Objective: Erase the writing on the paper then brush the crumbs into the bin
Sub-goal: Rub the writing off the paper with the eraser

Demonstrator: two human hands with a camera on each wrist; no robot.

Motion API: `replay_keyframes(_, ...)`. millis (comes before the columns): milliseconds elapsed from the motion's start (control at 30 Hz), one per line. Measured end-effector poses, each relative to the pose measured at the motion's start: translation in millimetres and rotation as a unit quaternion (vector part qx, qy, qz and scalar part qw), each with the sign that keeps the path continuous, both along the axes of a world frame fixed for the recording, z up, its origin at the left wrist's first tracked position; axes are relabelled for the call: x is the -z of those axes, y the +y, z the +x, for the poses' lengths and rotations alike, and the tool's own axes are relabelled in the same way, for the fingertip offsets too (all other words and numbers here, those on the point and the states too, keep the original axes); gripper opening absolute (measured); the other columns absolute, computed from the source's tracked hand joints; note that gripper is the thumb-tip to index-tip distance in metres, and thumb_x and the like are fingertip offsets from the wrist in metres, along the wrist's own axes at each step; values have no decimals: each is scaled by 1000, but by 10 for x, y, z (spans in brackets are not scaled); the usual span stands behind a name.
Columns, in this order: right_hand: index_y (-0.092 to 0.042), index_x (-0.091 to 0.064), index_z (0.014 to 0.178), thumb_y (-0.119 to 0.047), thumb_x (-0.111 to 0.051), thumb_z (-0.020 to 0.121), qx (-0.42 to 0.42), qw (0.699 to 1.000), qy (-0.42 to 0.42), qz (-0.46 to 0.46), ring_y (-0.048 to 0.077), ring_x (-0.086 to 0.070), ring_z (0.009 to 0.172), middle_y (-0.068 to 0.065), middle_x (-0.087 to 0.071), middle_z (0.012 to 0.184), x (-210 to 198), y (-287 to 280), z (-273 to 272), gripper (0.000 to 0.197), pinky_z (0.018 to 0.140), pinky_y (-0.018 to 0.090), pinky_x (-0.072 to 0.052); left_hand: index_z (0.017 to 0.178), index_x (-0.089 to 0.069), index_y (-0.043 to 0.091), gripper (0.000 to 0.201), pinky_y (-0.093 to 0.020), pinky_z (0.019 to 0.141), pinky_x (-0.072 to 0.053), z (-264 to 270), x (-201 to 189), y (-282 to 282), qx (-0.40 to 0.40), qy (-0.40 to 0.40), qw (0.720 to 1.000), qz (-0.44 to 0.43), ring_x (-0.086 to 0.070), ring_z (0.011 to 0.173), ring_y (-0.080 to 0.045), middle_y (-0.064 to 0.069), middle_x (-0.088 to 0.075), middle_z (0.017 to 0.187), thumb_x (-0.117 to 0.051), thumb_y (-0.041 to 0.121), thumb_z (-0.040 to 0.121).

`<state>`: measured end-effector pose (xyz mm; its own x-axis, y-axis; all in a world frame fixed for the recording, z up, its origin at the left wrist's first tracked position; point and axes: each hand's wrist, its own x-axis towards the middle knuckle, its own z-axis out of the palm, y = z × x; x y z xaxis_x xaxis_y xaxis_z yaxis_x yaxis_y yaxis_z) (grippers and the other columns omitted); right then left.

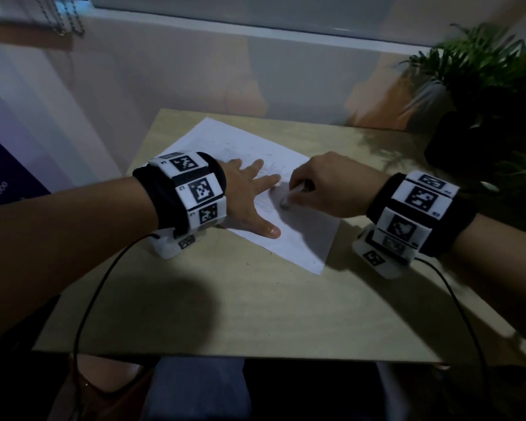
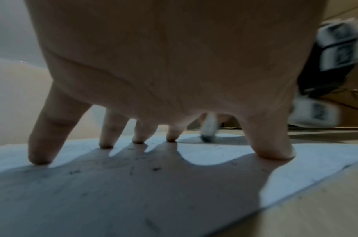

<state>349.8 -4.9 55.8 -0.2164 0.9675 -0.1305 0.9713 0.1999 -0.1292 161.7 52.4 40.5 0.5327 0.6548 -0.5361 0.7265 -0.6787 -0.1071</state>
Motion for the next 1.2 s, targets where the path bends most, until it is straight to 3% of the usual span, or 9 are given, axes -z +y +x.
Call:
replay_keyframes(67, -21, -71, 93, -49, -65, 91, -14, 1000, 22, -14, 17, -51, 75, -3, -62, 81, -23, -1, 12, 29, 67, 28, -33, 155, 22, 45, 126, -60, 124, -10, -8, -20, -6, 12, 17, 1000, -2, 6, 157, -35, 4, 26, 167, -37, 103, 61)
replay_keyframes(167, -16, -71, 95, -45, -62, 94, 30, 999, 0, 9, 23, -54, 79, 6, -68, 92, -26, 73, 155, 30, 67, 29, -33, 155, 24, 44, 127, -62, 123, -12, -36, -21, -58, 34, 30, 999, -8, 7, 157, -34, 4, 28, 167, -39, 102, 61)
replay_keyframes(400, -20, -67, 89, -51, -61, 93, 33, 999, -3, -1, 23, -54, 77, 0, -61, 82, 34, -23, 63, 32, 64, 32, -37, 150, 28, 49, 131, -62, 123, -11, -102, 9, -99, 34, 22, 999, -23, 13, 157, -29, 10, 33, 164, -34, 107, 51)
replay_keyframes(500, -11, -65, 84, -49, -60, 94, 62, 997, -31, 20, 29, -57, 74, 9, -65, 82, 35, 27, 130, 40, 62, 37, -45, 150, 28, 50, 132, -63, 123, -11, -105, 17, -94, 32, 19, 999, -34, 15, 156, -29, 10, 33, 164, -34, 107, 49)
replay_keyframes(600, -11, -66, 88, -49, -56, 97, 26, 997, -63, 36, 31, -59, 77, 9, -65, 85, 87, -95, -9, 40, 62, 35, -44, 151, 27, 50, 132, -63, 123, -11, -121, 34, -93, 31, 13, 999, -34, 15, 156, -28, 11, 32, 164, -36, 107, 51)
replay_keyframes(733, -16, -70, 92, -58, -61, 91, 30, 1000, 3, -4, 29, -60, 81, 5, -66, 84, 56, -103, 27, 43, 67, 36, -46, 151, 27, 50, 131, -64, 122, -12, -112, 30, -89, 31, 14, 999, -30, 15, 156, -29, 11, 32, 164, -36, 107, 51)
replay_keyframes(833, -8, -68, 86, -55, -60, 93, 61, 998, -11, 18, 35, -61, 79, 13, -67, 82, 79, 22, 241, 49, 65, 43, -48, 151, 27, 51, 131, -64, 122, -11, -114, 26, -99, 33, 11, 999, -31, 13, 157, -28, 11, 32, 164, -33, 108, 48)
replay_keyframes(1000, -21, -65, 92, -50, -61, 93, 34, 997, 46, 51, 25, -57, 78, 0, -63, 83, 153, -1, 212, 29, 63, 33, -38, 152, 25, 50, 130, -63, 121, -8, -148, 46, -100, 43, 4, 999, -16, 12, 157, -28, 11, 32, 165, -29, 107, 48)
replay_keyframes(1200, -22, -62, 90, -52, -59, 93, 52, 996, 46, 59, 25, -56, 78, 0, -62, 84, 243, 6, 224, 31, 62, 33, -39, 152, 25, 52, 127, -63, 122, -6, -154, 74, -86, 45, 4, 999, -13, 13, 156, -27, 12, 32, 164, -32, 107, 53)
